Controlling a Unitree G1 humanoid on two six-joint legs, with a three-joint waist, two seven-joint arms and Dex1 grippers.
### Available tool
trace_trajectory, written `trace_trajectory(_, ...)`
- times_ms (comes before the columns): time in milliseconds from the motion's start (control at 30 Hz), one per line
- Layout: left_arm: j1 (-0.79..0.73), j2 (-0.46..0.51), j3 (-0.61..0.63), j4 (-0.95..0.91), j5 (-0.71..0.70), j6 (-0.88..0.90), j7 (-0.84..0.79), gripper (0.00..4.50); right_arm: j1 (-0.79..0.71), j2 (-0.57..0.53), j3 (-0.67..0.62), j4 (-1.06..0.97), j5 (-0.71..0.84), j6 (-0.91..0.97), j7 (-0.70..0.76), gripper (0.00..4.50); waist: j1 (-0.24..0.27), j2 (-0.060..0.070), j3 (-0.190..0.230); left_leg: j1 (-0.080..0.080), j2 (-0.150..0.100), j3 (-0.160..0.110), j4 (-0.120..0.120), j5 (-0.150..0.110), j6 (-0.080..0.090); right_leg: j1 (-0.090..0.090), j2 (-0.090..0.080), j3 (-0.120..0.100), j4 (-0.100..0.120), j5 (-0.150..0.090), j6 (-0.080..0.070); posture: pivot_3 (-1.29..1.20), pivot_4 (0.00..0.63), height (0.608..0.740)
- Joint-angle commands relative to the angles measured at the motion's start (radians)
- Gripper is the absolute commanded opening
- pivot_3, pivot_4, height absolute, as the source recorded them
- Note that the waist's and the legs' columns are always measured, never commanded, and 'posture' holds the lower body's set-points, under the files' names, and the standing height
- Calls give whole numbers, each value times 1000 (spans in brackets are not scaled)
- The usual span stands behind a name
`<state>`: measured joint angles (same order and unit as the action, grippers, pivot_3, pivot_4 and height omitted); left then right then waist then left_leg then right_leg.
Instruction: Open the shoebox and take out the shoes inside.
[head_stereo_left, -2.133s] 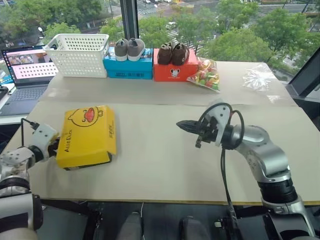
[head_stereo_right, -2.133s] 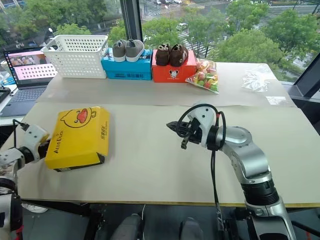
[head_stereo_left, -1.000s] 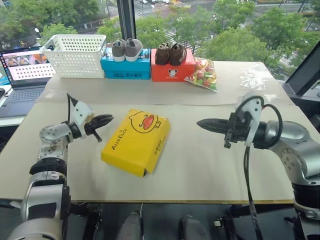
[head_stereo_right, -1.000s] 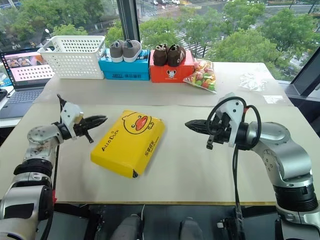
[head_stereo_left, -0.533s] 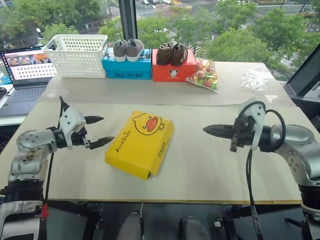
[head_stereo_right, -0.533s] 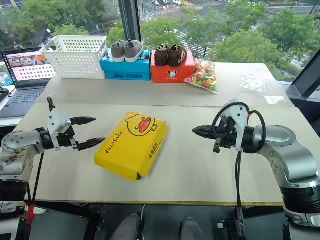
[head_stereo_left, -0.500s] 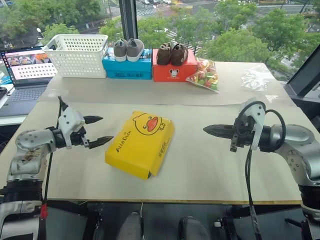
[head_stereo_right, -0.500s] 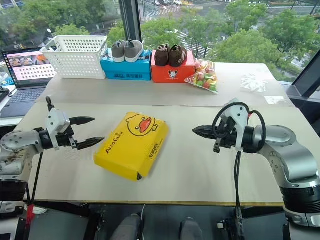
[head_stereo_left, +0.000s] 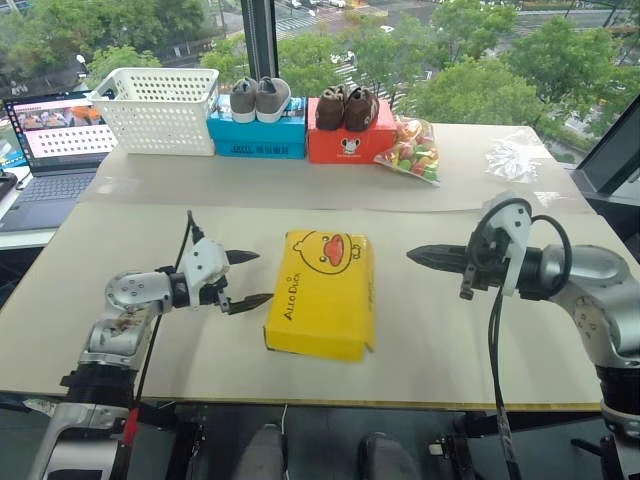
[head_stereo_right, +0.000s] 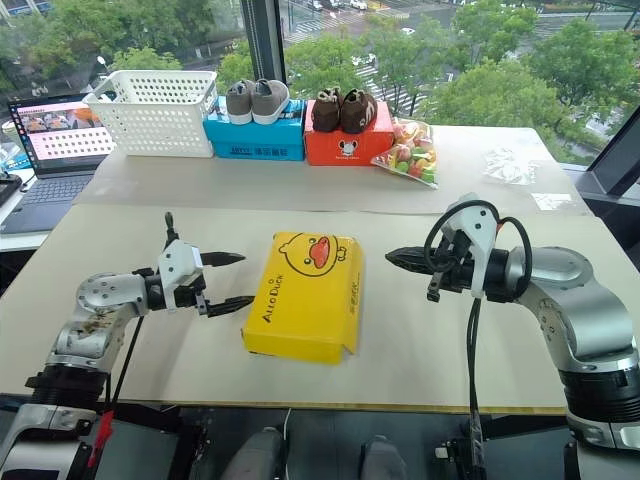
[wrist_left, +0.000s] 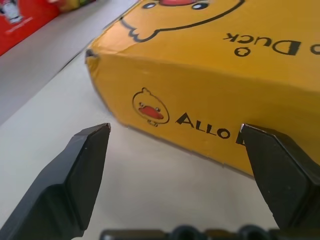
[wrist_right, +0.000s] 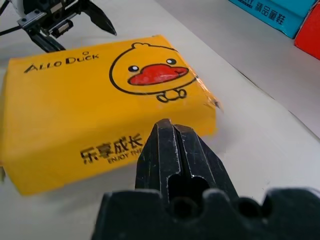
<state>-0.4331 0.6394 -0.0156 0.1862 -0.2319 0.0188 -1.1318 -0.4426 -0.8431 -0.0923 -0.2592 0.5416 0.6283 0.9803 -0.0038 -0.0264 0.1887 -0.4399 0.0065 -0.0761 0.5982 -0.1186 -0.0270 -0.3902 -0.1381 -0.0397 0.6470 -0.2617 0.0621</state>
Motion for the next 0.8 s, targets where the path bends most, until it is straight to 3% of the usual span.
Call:
trace_trajectory(33,-48,48,19,-21,8,-11,-8,4469,13,-56,-49,-27,-3,0,11,0,0,0,0,0,0,0,0,0,0,0,0,0,0,0,0,0,150,740)
trace_trajectory(100,-73,132,22,-24,23,31,-50,4469,14,-80,-46,-13,-13,-6,19,0,-1,0,0,0,0,0,0,0,0,0,0,0,0,0,0,0,150,740)
trace_trajectory(267,-167,314,107,-178,-177,373,-158,4469,29,-101,-22,6,-25,-17,38,0,-12,0,0,-1,1,0,0,0,0,0,1,0,-1,0,0,0,150,740)
trace_trajectory(433,-278,449,119,-328,-338,619,-251,4469,23,-43,129,86,-150,-147,72,0,-13,0,1,0,2,0,1,-1,1,0,2,0,-1,0,0,0,150,740)
trace_trajectory(600,-292,548,130,-406,-414,737,-302,4469,-13,30,217,161,-199,-214,119,0,-20,3,2,0,3,1,1,-1,1,-1,3,2,-1,-1,0,0,150,740)
trace_trajectory(700,-270,594,144,-420,-418,753,-311,4469,-16,45,283,203,-265,-281,154,0,-21,3,2,-1,5,1,1,-1,1,-1,6,2,-1,0,0,0,150,740)
trace_trajectory(800,-233,636,162,-405,-397,762,-292,4469,-29,106,288,206,-236,-267,162,0,-22,3,2,0,7,1,1,-1,1,-2,7,2,-1,-1,-1,0,150,740)
